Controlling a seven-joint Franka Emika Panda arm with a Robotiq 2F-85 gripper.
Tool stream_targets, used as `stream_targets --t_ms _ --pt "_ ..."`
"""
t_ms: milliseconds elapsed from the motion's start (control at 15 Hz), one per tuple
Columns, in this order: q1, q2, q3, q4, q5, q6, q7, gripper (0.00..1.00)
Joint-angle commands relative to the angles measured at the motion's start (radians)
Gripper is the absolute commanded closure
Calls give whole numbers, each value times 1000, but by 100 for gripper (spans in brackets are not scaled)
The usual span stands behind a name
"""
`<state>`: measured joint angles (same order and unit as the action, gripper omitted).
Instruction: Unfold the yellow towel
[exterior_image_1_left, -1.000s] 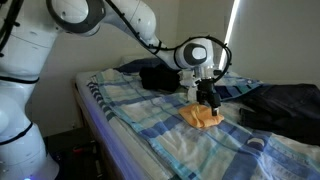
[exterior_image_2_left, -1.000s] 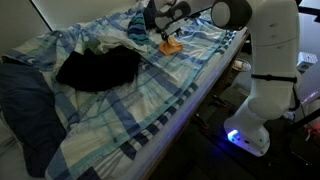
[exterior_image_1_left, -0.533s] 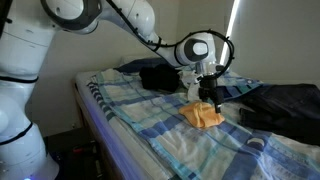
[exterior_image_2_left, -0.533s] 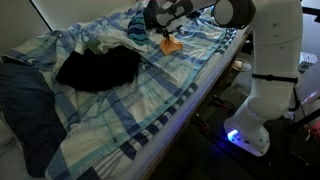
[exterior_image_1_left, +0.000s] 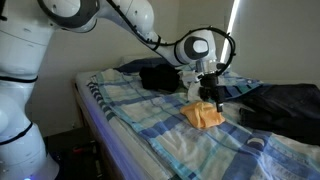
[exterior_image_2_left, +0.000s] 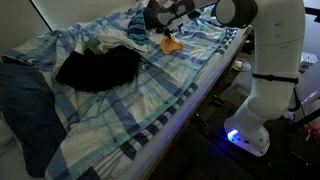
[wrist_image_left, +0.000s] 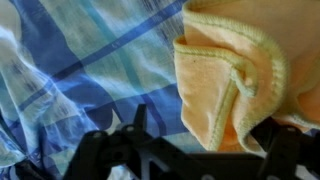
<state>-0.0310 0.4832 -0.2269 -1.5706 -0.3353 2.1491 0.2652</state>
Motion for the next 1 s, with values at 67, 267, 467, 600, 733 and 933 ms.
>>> stream_targets --t_ms 67,267,467,600,733,933 --pt "1 -46 -4 -49 -31 25 29 0" --pt "1 -53 -6 -49 -36 28 32 0" --pt "0 -62 -10 -50 -44 32 35 0" --pt "-1 -68 -12 -50 -50 33 39 0" --pt "-4 -72 -14 -48 -56 31 50 0" --pt "-10 -76 -17 -48 -69 30 56 0"
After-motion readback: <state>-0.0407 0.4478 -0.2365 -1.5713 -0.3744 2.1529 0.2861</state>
